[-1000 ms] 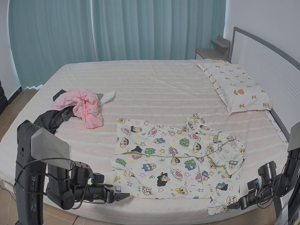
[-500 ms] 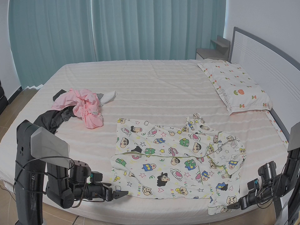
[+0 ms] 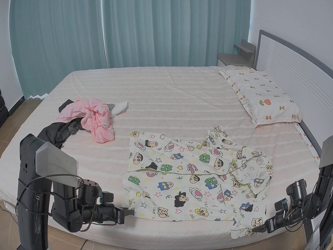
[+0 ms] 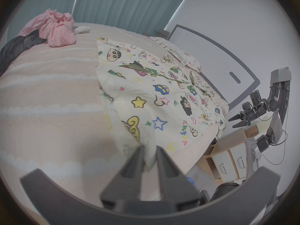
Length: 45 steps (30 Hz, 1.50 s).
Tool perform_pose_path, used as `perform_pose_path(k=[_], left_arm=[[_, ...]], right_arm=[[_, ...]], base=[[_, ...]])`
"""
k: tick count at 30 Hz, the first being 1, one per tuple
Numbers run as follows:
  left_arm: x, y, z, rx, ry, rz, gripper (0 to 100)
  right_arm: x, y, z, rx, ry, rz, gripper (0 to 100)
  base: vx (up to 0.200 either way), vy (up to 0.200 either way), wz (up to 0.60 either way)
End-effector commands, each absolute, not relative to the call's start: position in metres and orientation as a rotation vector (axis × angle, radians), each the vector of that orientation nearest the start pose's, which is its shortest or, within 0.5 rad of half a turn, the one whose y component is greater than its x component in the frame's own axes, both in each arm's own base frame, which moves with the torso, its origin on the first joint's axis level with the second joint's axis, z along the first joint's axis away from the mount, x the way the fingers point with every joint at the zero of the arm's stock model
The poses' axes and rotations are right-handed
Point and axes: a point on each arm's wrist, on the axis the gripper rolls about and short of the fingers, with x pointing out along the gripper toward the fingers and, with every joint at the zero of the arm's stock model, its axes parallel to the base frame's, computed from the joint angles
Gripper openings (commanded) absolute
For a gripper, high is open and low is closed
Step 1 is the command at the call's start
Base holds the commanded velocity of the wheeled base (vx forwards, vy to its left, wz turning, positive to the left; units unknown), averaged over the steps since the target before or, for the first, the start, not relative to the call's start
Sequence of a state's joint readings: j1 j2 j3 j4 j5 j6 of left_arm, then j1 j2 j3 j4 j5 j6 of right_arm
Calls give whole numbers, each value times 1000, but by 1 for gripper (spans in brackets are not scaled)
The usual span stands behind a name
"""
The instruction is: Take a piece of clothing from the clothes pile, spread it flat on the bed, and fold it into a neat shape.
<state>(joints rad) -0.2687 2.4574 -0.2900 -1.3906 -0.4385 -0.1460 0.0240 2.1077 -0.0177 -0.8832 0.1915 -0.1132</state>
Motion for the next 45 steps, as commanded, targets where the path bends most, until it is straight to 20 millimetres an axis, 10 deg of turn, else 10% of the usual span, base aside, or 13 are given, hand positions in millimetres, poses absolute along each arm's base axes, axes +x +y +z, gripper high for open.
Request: perform_pose_path(k=[1,28,29,36,45], left_arm=[[251,-71,-64,-206,848,-574,0],[208,-60,-61,-112,967,-504,0],[208,-60,-61,-113,969,-503,100],[201,-55,-48,-157,945,-493,100],[205,-65,19,-506,710,-491,100]], right_arm=[[163,8,-27,-2,1208,261,100],[163,8,-26,-4,1210,263,100],[163,8,-26,-5,1209,263,100],[158,8,-12,-15,1174,267,100],[151,8,19,-44,1022,286,100]], base=[[0,0,0],[0,0,0],[0,0,0],[0,0,0],[0,0,0]])
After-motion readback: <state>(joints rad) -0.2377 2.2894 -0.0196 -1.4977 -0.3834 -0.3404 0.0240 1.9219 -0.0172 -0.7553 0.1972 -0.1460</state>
